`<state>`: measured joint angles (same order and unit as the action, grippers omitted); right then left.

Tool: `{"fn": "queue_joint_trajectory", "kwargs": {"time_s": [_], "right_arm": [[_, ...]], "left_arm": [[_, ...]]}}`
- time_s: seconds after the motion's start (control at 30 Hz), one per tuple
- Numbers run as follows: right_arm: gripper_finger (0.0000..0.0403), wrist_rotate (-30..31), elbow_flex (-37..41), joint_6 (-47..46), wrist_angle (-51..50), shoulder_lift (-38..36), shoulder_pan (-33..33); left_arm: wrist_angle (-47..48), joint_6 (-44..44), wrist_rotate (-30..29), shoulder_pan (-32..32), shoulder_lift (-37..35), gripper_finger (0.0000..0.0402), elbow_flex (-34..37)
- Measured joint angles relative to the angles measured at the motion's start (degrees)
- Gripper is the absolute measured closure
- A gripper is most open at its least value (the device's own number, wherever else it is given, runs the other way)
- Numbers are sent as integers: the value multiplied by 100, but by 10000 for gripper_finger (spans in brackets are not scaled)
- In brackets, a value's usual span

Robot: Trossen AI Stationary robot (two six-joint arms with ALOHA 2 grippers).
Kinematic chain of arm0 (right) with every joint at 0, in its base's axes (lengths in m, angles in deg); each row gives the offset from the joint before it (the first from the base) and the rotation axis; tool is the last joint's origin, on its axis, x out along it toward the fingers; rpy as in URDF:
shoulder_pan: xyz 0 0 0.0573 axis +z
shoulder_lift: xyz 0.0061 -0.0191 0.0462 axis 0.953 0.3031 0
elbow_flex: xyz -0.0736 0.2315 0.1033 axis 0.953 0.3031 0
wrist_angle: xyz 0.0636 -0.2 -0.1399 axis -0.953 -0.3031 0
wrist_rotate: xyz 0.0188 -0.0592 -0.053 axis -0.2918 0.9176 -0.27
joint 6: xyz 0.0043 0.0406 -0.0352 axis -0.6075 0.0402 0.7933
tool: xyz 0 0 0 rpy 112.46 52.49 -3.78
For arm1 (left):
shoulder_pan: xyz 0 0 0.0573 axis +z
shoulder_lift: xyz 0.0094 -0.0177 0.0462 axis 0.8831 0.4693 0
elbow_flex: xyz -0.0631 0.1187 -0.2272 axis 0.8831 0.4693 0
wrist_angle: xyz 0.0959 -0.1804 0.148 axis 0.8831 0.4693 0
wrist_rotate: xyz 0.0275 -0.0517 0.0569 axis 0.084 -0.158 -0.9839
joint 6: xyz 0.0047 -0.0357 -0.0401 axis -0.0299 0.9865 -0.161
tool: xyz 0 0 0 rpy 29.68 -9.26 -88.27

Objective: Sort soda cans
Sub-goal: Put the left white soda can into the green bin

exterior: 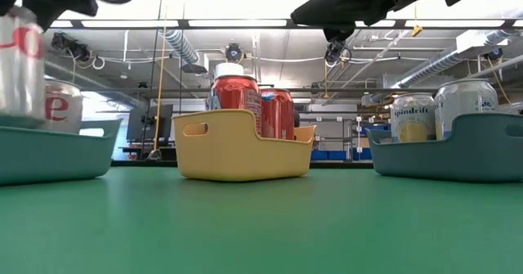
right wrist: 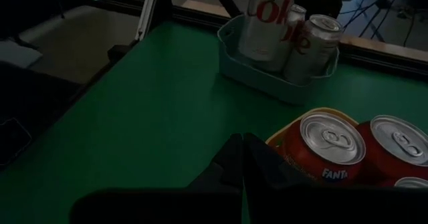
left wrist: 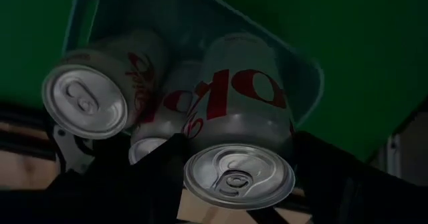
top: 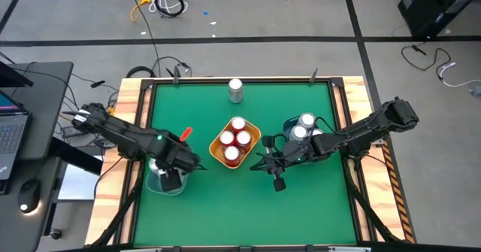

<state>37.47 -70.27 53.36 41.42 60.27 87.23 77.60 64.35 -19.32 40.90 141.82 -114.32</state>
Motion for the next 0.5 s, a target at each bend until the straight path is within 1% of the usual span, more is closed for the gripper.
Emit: {"fn": "queue_joint_trajectory", "kwargs": {"time_s": [0.17,0.4,0.5], "right_arm": [[402,-1,1,4,-1,0,0],[402,-3,0,-7,-3,0,0],[402,-3,0,-7,-7,0,0]], "left_arm": [[5,17,3,-1,9,162,202],[36,137,311,-6,82,164,222],[15,137,294,-8,144,165,224]]}}
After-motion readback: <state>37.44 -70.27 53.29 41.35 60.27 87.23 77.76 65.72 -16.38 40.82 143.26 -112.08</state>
